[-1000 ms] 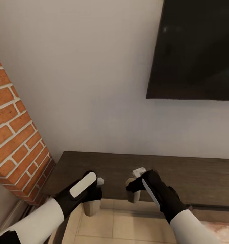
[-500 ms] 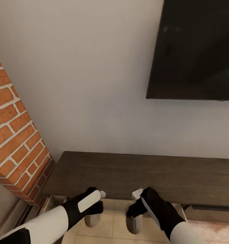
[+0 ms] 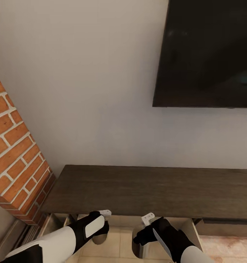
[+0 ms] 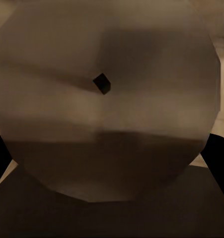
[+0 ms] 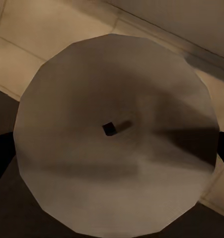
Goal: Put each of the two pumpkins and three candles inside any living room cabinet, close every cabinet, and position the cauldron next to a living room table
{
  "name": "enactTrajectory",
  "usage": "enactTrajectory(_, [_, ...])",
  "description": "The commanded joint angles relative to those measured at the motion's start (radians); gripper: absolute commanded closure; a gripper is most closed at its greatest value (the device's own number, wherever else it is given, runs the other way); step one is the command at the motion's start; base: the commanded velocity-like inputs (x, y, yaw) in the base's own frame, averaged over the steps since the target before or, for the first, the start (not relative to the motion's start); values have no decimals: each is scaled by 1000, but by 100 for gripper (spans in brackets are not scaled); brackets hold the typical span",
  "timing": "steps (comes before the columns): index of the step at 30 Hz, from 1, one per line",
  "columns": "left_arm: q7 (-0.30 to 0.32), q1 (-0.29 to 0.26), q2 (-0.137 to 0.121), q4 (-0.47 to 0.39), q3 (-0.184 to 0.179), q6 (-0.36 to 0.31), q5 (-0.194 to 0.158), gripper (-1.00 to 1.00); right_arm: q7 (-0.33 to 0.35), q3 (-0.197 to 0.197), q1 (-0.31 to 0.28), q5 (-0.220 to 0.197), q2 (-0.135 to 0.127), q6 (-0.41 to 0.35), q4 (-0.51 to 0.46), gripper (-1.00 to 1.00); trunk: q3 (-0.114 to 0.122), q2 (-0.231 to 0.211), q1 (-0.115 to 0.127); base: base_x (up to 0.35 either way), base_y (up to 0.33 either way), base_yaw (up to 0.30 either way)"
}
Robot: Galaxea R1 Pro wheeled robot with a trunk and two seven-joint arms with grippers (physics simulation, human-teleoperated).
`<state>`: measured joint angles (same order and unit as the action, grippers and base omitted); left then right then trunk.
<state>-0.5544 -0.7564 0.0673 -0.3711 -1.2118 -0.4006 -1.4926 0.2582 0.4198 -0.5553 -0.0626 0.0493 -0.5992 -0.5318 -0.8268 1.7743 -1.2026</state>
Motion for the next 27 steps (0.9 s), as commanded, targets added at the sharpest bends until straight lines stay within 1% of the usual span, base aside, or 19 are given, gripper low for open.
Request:
enactTrajectory(1, [2,0,0,0,0,-1,0,100,0,0,0,3,2,1,1,100,1,0,0,0,0,-197])
enactTrajectory(8, [4,1,-1,0,0,-1,0,100,1,-1,0,3,4,2,3,100,10,0,0,0,0,-203])
enactTrajectory(11, [4,14,0,1,0,-3,-1,100,1,-1,0,3,6,13,16,100,14,0,0,0,0,-205])
enactTrajectory(13, [4,25,-1,8,0,-4,-1,100,1,-1,0,3,6,54,26,100,17,0,0,0,0,-205])
enactTrajectory(16, [4,47,2,77,0,-2,0,100,-1,0,0,3,10,192,87,100,21,0,0,0,0,-205])
enactTrajectory(18, [4,52,4,90,0,-2,-1,100,-2,0,1,3,19,230,111,100,23,0,0,0,0,-205])
enactTrajectory(19, [4,59,4,96,0,-1,0,100,-3,-1,1,3,25,268,133,100,25,0,0,0,0,-205])
enactTrajectory(21, [4,69,2,101,0,4,0,100,-3,-1,1,3,28,310,153,100,27,0,0,0,0,-205])
enactTrajectory(24, [5,73,-2,100,0,18,0,100,-4,0,1,3,29,324,160,100,30,0,0,0,0,-152])
enactTrajectory(27, [5,74,-3,100,0,38,0,100,-4,0,1,3,34,327,161,100,31,0,0,0,0,-35])
